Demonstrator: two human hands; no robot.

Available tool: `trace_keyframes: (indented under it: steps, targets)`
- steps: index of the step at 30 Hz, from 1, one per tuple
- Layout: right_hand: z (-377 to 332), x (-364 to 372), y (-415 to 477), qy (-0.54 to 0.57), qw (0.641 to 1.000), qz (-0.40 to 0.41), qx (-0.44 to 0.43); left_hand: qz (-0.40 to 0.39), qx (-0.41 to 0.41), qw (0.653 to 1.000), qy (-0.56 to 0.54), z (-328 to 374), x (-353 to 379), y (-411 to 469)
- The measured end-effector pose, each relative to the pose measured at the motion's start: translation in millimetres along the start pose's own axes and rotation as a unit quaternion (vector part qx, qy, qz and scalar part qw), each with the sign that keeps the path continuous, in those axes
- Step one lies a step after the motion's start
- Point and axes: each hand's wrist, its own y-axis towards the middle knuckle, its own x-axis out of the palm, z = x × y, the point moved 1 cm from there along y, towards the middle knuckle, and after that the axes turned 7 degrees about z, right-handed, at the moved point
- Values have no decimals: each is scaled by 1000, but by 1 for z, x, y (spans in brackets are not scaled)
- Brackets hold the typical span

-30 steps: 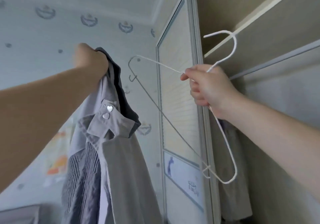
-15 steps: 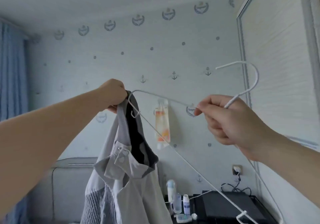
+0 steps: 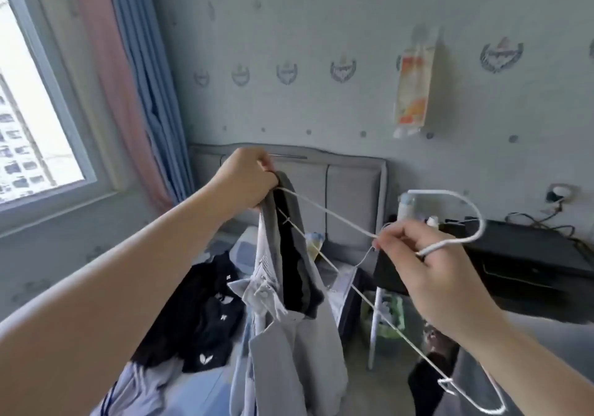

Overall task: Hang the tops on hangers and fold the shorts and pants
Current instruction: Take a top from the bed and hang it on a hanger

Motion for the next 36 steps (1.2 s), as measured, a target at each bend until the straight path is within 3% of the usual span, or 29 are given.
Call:
trace_keyframes:
  steps: [2, 7, 12, 16, 21, 25, 30, 33, 36]
  targets:
    - [11, 37, -25, -18, 1000, -15, 9, -24, 2, 1000, 17, -26, -4, -24]
    - [32, 112, -71, -9, 988, -96, 123, -81, -18, 997, -5, -61, 5, -76]
    - [32, 127, -99, 111, 980, -8, 165, -90, -39, 995, 8, -89, 13, -121]
    - [35, 144, -113, 98, 971, -42, 213, -109, -24, 993, 36, -89, 17, -146]
    - [34, 137, -119, 161, 972, 16, 172, -122, -44, 991, 23, -95, 17, -170]
    - [35, 142, -125, 245, 945, -39, 214, -131, -2, 991, 5, -88, 32, -186]
    - [45, 128, -124, 245, 946, -8, 212, -159, 4, 986, 46, -105, 41, -192]
    - [47, 121, -120, 218, 954, -38, 202, -105, 137, 980, 103, -115, 38, -195]
    - [47, 113, -113, 201, 964, -59, 164, -53, 262, 946, 185, -119, 35, -188]
